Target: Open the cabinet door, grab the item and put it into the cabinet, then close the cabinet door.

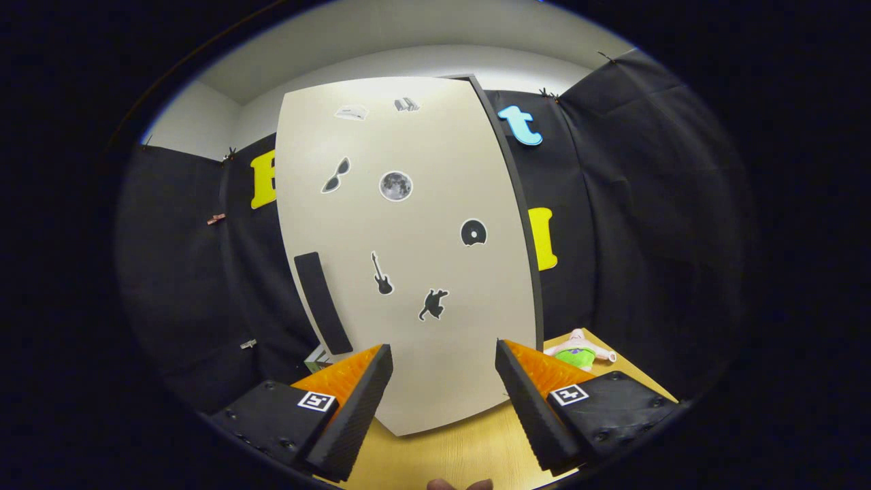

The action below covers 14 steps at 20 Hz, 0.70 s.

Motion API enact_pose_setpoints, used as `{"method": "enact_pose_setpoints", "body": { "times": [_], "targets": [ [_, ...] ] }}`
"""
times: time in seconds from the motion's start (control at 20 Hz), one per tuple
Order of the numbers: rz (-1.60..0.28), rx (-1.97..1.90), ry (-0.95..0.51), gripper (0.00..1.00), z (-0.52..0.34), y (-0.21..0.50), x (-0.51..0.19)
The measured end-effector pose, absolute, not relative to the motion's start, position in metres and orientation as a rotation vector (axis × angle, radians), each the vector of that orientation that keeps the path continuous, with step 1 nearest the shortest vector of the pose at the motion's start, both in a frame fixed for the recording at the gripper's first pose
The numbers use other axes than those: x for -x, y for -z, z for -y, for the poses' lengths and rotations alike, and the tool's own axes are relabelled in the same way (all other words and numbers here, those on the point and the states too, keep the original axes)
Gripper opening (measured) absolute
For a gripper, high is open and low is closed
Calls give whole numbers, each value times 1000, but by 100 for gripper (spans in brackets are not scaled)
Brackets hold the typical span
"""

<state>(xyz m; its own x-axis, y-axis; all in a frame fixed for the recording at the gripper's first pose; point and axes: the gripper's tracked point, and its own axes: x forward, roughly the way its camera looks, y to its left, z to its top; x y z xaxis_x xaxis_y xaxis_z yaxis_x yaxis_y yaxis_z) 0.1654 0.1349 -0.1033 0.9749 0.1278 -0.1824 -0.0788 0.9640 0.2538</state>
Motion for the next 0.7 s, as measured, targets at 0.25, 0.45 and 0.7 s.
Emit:
{"method": "enact_pose_setpoints", "body": {
  "times": [0.25, 0.45, 0.7],
  "targets": [
    [-166, -207, -84, 98, -128, 99, -178],
    [-156, -205, -69, 98, -122, 98, -180],
    [-141, -163, -38, 98, -108, 94, -183]
  ]
}}
